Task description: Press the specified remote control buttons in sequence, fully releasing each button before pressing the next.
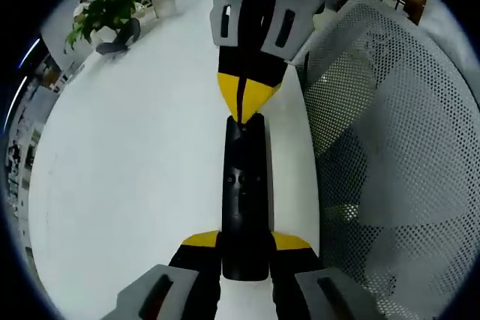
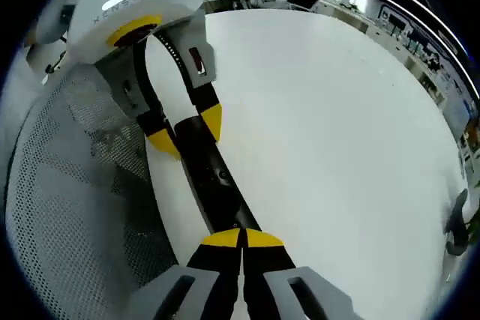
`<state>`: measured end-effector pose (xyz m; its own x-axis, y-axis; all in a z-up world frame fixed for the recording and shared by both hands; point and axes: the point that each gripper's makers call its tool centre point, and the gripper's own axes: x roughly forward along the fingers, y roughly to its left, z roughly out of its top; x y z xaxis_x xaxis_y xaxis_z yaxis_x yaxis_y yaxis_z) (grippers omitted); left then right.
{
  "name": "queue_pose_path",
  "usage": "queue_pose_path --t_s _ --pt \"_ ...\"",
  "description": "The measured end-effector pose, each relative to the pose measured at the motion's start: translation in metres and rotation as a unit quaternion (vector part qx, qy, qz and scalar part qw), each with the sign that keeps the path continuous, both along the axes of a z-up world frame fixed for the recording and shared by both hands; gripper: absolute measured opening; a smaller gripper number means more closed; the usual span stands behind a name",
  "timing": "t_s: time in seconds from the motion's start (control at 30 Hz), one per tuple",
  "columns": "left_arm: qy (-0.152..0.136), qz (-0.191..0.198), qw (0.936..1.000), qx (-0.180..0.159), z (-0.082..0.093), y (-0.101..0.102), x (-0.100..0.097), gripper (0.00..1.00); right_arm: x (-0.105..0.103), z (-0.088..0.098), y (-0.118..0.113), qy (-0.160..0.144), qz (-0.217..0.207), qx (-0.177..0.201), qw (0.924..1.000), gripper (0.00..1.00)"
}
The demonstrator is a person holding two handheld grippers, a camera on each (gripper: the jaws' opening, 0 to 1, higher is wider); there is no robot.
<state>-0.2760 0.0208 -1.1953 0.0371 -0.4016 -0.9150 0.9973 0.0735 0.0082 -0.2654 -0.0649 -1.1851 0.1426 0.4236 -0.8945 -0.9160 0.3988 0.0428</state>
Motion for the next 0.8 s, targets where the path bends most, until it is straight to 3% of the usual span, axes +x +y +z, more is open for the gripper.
queue_pose_path --t_s 0.13,0.23,0.37,0.57,0.63,0.77,0.8 --pt "0.0 0.002 1.0 -0.009 0.0001 -0.0007 0.0 0.22 -0.0015 0.0009 -0.001 -0.01 -0.002 0.023 0.9997 0.0" --pt "0.001 0.001 1.0 -0.002 -0.0001 -0.0021 0.0002 0.22 -0.0012 0.0025 -0.0006 0.003 -0.017 0.052 0.9985 0.0" --pt "0.003 0.003 1.0 -0.005 -0.0001 -0.0012 0.0004 0.22 -0.0067 0.0026 0.0008 -0.007 0.018 0.032 0.9993 0.0" --pt "0.003 0.007 0.9999 -0.012 -0.0002 -0.0015 0.0001 0.22 -0.0062 0.002 -0.0014 -0.022 0.032 0.008 0.9992 0.0" --pt "0.003 0.008 0.9999 -0.011 -0.0001 -0.0016 0.0 0.22 -0.0014 0.0019 -0.0074 -0.041 0.04 -0.013 0.9983 0.0" --pt "0.004 0.008 0.9999 -0.011 -0.0002 -0.0015 0.0001 0.22 -0.0054 0.0018 -0.0039 -0.02 0.032 0.013 0.9992 0.0" --pt "0.004 0.008 0.9999 -0.012 -0.0001 -0.0016 0.0001 0.22 -0.0034 0.0014 -0.006 -0.028 0.038 0.006 0.9989 0.0"
